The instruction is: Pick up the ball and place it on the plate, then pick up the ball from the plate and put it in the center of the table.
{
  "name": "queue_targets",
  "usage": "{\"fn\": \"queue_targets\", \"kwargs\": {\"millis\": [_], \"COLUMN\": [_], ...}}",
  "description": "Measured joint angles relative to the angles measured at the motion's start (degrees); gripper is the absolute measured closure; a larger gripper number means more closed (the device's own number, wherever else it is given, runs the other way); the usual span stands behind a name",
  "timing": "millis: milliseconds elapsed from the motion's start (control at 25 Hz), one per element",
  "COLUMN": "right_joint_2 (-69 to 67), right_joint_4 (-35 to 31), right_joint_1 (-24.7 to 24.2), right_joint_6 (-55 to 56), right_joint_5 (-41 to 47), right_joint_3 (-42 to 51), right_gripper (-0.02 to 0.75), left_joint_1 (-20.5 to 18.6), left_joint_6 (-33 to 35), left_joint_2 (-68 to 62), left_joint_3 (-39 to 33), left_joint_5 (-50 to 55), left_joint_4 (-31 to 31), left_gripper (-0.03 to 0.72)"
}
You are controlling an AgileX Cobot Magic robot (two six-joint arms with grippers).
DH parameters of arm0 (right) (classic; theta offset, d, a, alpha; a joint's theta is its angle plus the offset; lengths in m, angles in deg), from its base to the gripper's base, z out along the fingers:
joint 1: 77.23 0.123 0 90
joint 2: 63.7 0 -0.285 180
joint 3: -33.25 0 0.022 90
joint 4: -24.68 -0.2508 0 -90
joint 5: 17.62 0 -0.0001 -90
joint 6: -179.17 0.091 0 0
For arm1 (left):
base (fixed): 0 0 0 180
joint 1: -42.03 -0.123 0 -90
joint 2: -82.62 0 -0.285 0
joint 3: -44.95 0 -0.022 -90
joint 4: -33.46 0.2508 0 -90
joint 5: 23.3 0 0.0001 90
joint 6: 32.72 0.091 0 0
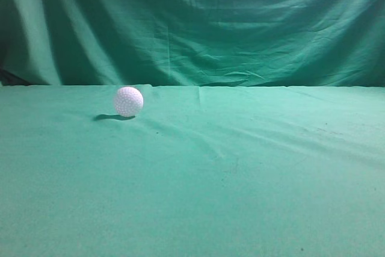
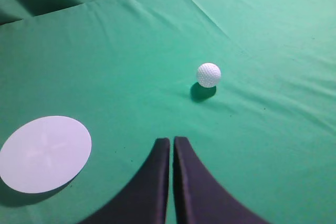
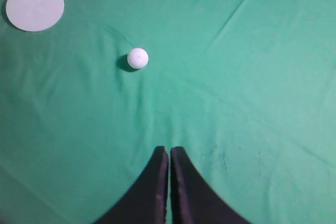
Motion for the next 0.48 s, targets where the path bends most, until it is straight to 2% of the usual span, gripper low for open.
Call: {"fn": "queue_targets", "kwargs": {"millis": [280,480], "right_joint_2": [13.3,24.0], "right_joint_4": [1.5,1.5], "right_joint_1": [0.0,0.0], "right_joint_6": [3.4,6.0], "right_joint_5": [-0.5,-6.4], "right_joint_3": [14.7,25.3], "right_gripper": [0.738,0.738], "left_joint_1": [0.0,0.0], "left_joint_6": [0.0,0.0], "left_joint_2": [0.0,0.0], "left_joint_3": [0.0,0.0], "left_joint_5": [0.0,0.0], "left_joint_4": [0.0,0.0], "left_gripper": [0.688,0.688]}}
